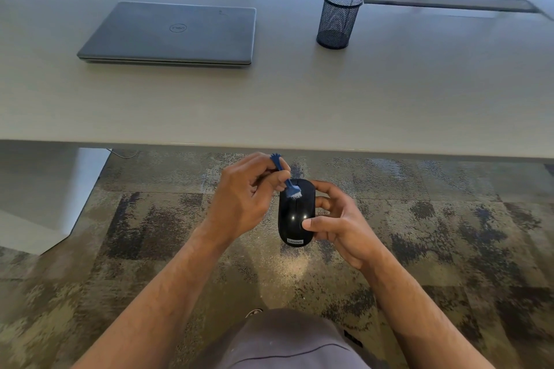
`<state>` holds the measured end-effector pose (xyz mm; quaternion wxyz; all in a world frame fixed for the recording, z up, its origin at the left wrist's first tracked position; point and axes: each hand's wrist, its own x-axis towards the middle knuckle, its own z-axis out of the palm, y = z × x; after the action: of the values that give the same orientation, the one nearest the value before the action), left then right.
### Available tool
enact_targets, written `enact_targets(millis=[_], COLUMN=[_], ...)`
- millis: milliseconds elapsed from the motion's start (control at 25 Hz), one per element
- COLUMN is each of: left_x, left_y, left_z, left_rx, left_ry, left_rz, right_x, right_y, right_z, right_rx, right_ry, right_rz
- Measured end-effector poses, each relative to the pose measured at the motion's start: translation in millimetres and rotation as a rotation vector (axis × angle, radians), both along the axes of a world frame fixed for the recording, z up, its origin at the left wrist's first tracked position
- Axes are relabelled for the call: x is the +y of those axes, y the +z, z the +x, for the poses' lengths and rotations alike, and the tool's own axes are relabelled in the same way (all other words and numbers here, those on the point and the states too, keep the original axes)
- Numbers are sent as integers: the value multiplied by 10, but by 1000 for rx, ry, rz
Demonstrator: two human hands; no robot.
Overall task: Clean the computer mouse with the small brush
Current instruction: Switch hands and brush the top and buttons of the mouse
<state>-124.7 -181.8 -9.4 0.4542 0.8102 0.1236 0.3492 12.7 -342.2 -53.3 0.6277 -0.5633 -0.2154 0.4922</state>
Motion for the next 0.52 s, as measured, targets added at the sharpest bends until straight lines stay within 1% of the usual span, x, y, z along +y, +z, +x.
enact_targets(millis=[200,280,400,520], left_x=[64,28,-10,100], left_y=[56,71,9,-32], left_z=[-26,31,62,16], left_rx=[-46,-63,-27,22], left_ry=[64,54,54,142], left_rz=[-88,-126,-93,-84], right_x=[17,27,33,12], right_y=[20,25,39,35], right_z=[-4,-19,-36,-20], right_rx=[5,3,4,-5], right_ry=[-18,-11,-6,-19], right_rz=[8,14,16,6])
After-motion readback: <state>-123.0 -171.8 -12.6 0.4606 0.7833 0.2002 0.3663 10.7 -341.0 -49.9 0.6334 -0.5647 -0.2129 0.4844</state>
